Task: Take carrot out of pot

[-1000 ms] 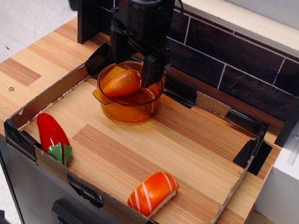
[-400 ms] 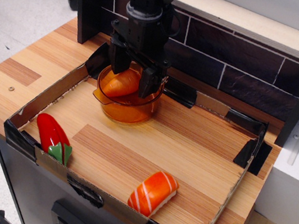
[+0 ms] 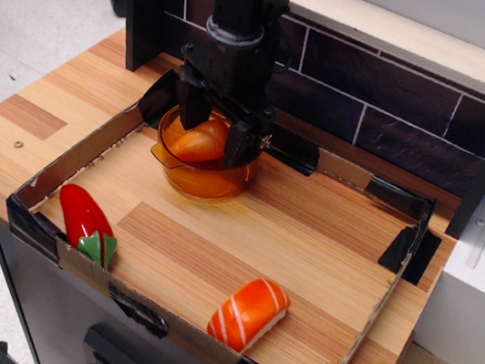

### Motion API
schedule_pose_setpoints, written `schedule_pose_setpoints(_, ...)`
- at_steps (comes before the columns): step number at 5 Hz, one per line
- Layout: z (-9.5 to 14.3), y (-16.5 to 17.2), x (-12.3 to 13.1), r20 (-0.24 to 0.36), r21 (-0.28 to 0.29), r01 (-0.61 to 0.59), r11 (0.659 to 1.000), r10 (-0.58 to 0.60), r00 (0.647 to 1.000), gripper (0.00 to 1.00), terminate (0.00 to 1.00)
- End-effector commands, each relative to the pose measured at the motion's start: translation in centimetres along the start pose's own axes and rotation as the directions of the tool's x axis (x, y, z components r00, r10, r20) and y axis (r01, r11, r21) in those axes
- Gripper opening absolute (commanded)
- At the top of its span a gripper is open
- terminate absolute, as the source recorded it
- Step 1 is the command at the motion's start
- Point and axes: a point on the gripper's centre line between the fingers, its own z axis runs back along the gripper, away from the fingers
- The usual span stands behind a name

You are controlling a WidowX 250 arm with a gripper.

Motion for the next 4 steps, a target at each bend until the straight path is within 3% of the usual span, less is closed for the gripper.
schedule_pose_setpoints(1,-0.02,0.39,0.98,0.027,0.049,0.001,0.999,-0.002,1.000,1.00,0.00)
schedule_pose_setpoints(2,-0.45,0.35,0.86,0.017,0.058,-0.004,0.998,0.003,1.000,1.00,0.00)
schedule_pose_setpoints(3,-0.98,0.28,0.69,0.007,0.064,-0.010,0.998,0.010,1.000,0.00,0.00)
schedule_pose_setpoints(4,-0.07,0.52,0.54,0.031,0.059,-0.026,0.998,0.024,0.999,0.00,0.00)
